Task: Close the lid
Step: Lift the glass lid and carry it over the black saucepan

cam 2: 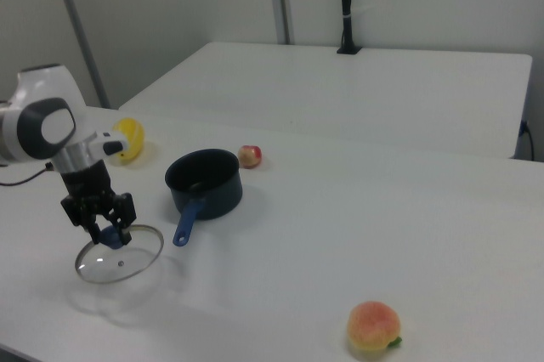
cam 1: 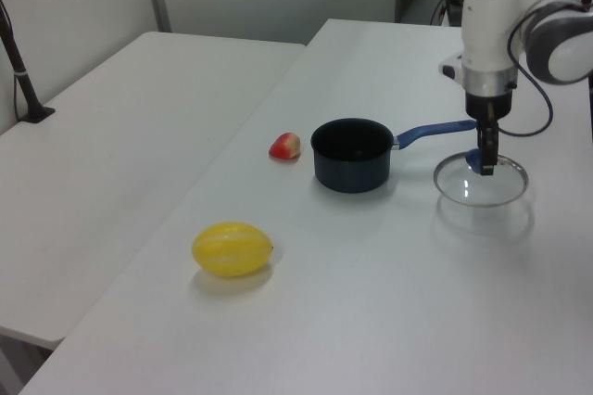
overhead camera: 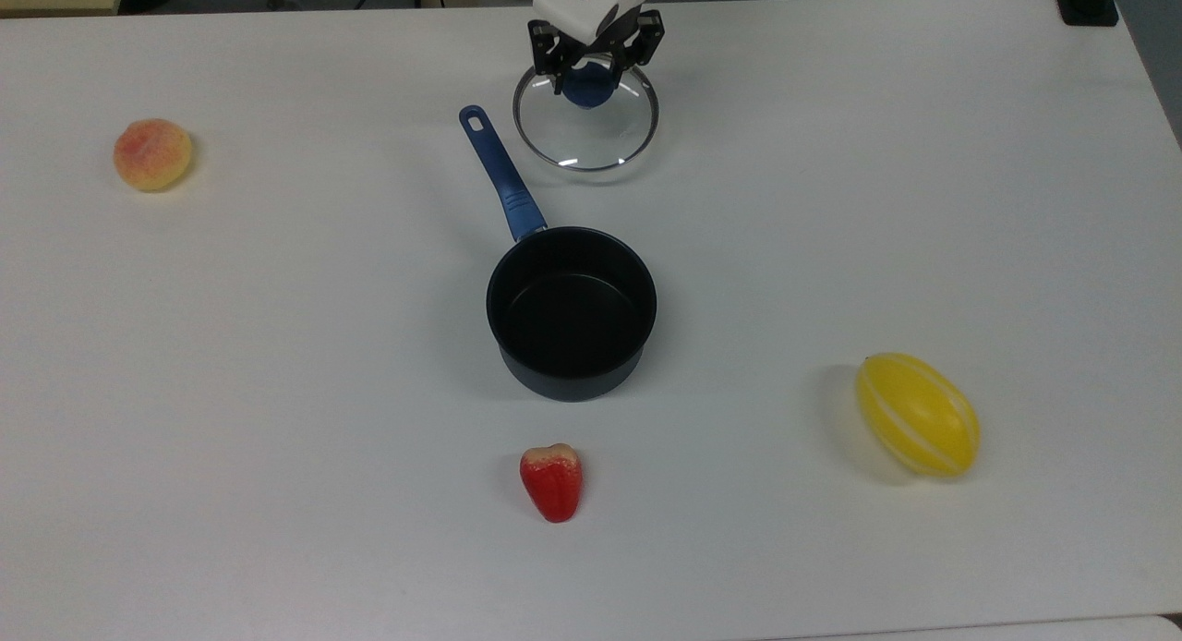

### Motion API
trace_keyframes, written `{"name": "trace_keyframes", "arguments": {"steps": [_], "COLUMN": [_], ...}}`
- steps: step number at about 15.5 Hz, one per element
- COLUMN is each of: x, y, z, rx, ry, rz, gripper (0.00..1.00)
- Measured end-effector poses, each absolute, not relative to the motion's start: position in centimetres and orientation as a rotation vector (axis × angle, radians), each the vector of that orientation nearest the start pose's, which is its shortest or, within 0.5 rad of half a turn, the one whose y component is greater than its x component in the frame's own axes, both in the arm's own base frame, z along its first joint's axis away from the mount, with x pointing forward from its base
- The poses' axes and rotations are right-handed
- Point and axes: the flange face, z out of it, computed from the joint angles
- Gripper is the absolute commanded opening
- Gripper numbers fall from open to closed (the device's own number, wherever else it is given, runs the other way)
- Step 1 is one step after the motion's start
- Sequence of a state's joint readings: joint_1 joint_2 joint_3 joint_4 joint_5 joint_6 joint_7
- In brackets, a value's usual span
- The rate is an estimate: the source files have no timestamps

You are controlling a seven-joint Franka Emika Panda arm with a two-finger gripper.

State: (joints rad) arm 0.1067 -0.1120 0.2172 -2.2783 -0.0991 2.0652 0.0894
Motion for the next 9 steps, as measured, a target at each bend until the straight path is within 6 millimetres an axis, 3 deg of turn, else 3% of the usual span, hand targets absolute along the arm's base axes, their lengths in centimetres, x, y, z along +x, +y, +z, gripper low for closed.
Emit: {"name": "trace_keyframes", "arguments": {"steps": [9], "x": [50.6], "y": [16.8], "z": [52.4], "rx": [-3.191], "ry": [-0.378], "rz": [0.032], "gripper": [0.0]}}
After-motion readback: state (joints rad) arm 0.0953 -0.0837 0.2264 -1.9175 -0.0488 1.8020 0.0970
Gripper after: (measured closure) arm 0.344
